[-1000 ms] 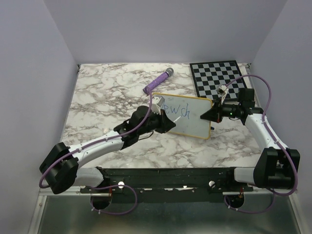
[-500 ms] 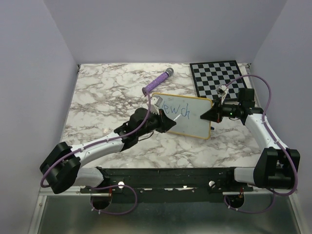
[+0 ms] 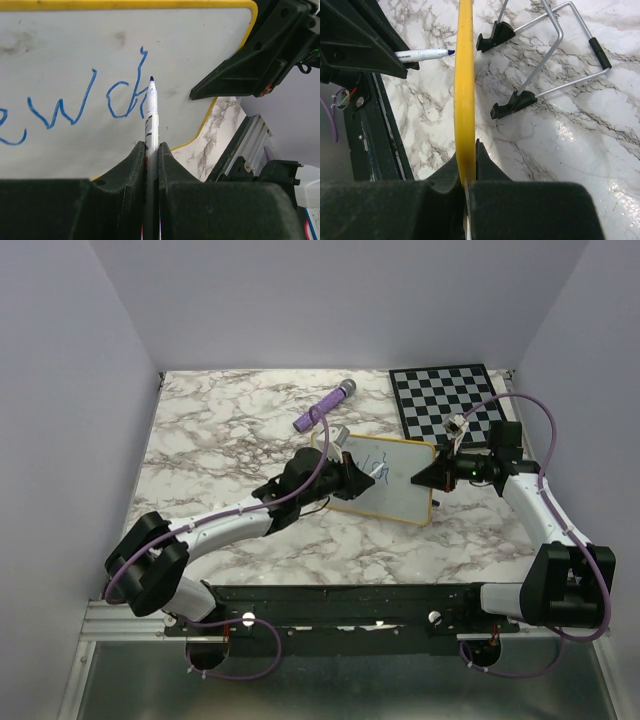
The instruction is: Write a sentence on the whiteboard
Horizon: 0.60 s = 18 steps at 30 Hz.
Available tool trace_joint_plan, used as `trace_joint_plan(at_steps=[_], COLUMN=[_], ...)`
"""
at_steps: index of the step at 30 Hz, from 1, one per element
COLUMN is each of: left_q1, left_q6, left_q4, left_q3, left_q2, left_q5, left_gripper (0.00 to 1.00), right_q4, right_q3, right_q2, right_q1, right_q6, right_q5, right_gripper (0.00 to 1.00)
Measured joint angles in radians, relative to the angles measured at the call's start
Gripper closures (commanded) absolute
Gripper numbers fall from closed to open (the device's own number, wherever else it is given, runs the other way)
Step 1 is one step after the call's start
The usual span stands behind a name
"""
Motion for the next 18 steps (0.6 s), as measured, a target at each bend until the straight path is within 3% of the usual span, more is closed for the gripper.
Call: trace_joint_plan(at_steps=[18], left_q1=[-0.039], left_q6=[0.018], left_q4=[-0.038], left_q3=[0.085], left_q2=[0.085], left_q5=[0.018], left_gripper=[1.0], right_q4=[0.0], right_q3=[0.0], right_q2=[0.0], right_q1=[0.0], right_q6=[-0.002], right_q5=[0.0], right_gripper=[0.99])
